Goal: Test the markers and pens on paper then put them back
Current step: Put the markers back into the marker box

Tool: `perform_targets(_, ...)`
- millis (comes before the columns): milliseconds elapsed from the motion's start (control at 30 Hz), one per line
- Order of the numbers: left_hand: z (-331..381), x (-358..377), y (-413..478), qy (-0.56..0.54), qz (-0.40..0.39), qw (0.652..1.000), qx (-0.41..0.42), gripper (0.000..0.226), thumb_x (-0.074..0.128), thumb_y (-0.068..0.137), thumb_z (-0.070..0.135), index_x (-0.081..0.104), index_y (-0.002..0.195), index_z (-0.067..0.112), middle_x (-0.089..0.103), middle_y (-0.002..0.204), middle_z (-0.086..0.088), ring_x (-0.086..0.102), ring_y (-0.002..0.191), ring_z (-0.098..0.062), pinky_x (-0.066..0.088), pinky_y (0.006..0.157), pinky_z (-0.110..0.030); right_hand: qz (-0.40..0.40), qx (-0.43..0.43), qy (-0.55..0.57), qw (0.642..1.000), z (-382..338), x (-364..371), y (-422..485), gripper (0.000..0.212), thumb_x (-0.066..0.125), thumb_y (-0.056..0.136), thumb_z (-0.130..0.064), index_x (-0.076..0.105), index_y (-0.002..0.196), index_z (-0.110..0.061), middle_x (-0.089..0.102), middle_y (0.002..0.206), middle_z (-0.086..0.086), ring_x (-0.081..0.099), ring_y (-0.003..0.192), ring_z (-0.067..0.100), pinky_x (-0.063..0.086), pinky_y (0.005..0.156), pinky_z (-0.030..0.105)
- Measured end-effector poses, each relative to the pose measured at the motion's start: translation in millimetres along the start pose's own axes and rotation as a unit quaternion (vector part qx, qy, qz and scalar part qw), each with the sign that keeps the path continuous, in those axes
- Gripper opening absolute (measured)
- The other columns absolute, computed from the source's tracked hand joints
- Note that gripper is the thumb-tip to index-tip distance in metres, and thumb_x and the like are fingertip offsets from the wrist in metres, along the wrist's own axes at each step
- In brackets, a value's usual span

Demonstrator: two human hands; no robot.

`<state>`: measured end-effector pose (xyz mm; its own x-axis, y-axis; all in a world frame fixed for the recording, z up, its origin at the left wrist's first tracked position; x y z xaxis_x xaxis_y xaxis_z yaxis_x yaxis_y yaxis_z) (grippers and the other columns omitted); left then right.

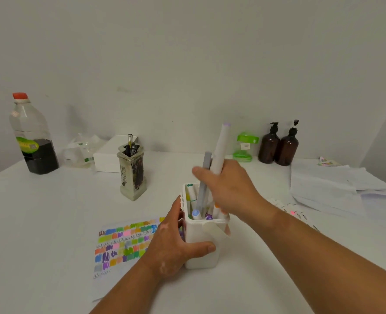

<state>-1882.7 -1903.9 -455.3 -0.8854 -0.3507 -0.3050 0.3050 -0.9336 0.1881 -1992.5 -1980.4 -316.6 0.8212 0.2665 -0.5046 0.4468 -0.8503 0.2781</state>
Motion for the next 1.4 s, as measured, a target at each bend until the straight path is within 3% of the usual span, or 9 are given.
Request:
perform_targets(133,-1,-1,1,0.008,0.005,1.0,-0.013,0.102,0.085,0.041,0.076,0.016,0.115,0.082,0.056,0.109,0.042,0.062,0.1,0.009,0.052,0.065,-0.01,-0.05,-0.003,-0.056,0.997,4,4,0,0.025,0.076,0.08,-0.047,0.072,0.074,-0.023,0.07,0.07,-0.005,0.069,0.067,0.013,0.055,0.06,0.028)
perform_targets(300,-3,2,1,0.003,-0.014,1.0,-0.02,0.129,0.084,0.038,0.076,0.014,0.145,0.055,0.054,0.128,0.025,0.063,0.108,-0.008,0.057,0.077,-0.016,-0.079,-0.006,-0.014,0.997,1,-1,1,0.02,0.077,0.081,-0.041,0.075,0.084,-0.022,0.073,0.079,-0.006,0.07,0.075,0.014,0.055,0.066,0.031)
perform_targets(400,-2,2,0,-0.011,-0.012,1.0,-0.021,0.12,0.088,0.042,0.067,0.014,0.137,0.06,0.054,0.126,0.027,0.063,0.108,-0.007,0.055,0.072,-0.012,-0.095,-0.001,0.014,0.995,3,-10,-1,0.018,0.075,0.086,-0.04,0.074,0.084,-0.022,0.073,0.079,-0.005,0.067,0.073,0.012,0.052,0.064,0.03)
perform_targets(700,9,27,10,-0.003,-0.04,0.999,0.008,0.107,0.088,0.049,0.063,0.032,0.139,0.048,0.064,0.119,0.026,0.065,0.107,-0.004,0.058,0.08,-0.021,-0.19,-0.043,-0.162,0.967,12,-1,-12,0.025,0.069,0.089,-0.045,0.075,0.096,-0.021,0.073,0.097,-0.007,0.066,0.09,0.015,0.053,0.075,0.031)
perform_targets(800,10,32,16,0.005,-0.052,0.999,0.001,0.113,0.088,0.045,0.069,0.029,0.14,0.051,0.064,0.12,0.027,0.066,0.108,-0.008,0.059,0.083,-0.026,-0.126,-0.053,-0.108,0.985,15,-31,-8,0.046,0.07,0.081,-0.064,0.067,0.118,-0.038,0.067,0.114,-0.021,0.062,0.097,0.0,0.046,0.074,0.019)
perform_targets(900,10,37,24,-0.006,-0.059,0.998,-0.006,0.121,0.09,0.043,0.068,0.026,0.144,0.05,0.062,0.126,0.023,0.065,0.112,-0.013,0.06,0.087,-0.036,0.017,-0.018,-0.012,1.0,39,-89,3,0.028,0.069,0.087,-0.055,0.071,0.103,-0.032,0.072,0.097,-0.015,0.068,0.086,0.002,0.047,0.07,0.021)
perform_targets(1100,17,51,34,-0.022,-0.06,0.998,0.011,0.12,0.091,0.046,0.062,0.027,0.146,0.046,0.062,0.126,0.023,0.064,0.113,-0.01,0.06,0.087,-0.035,-0.078,0.158,-0.384,0.906,161,-117,-8,0.041,0.067,0.087,-0.046,0.063,0.117,-0.019,0.067,0.114,-0.001,0.063,0.102,0.02,0.052,0.079,0.032)
perform_targets(1267,14,52,36,-0.02,-0.056,0.998,0.023,0.119,0.093,0.05,0.056,0.027,0.148,0.043,0.062,0.128,0.022,0.063,0.113,-0.005,0.059,0.084,-0.027,-0.066,0.172,-0.43,0.884,201,-101,-9,0.036,0.062,0.077,-0.059,0.05,0.086,-0.026,0.057,0.085,-0.007,0.052,0.084,0.015,0.036,0.058,0.031)
perform_targets(1400,9,49,34,-0.018,-0.048,0.999,0.011,0.124,0.091,0.047,0.063,0.024,0.149,0.043,0.059,0.129,0.024,0.063,0.113,-0.007,0.059,0.086,-0.029,-0.088,0.187,-0.416,0.885,212,-86,-5,0.048,0.055,0.075,-0.054,0.063,0.113,-0.025,0.074,0.111,-0.011,0.056,0.115,0.014,0.04,0.073,0.029)
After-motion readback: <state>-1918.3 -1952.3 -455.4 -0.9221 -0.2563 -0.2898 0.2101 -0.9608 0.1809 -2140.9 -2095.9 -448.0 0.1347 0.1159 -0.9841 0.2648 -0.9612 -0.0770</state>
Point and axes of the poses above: each hand's wrist, its own y-axis towards the middle knuckle, its own x-axis out of the palm, z = x × y, the point moved 8 cm from there along y, towards the middle knuckle
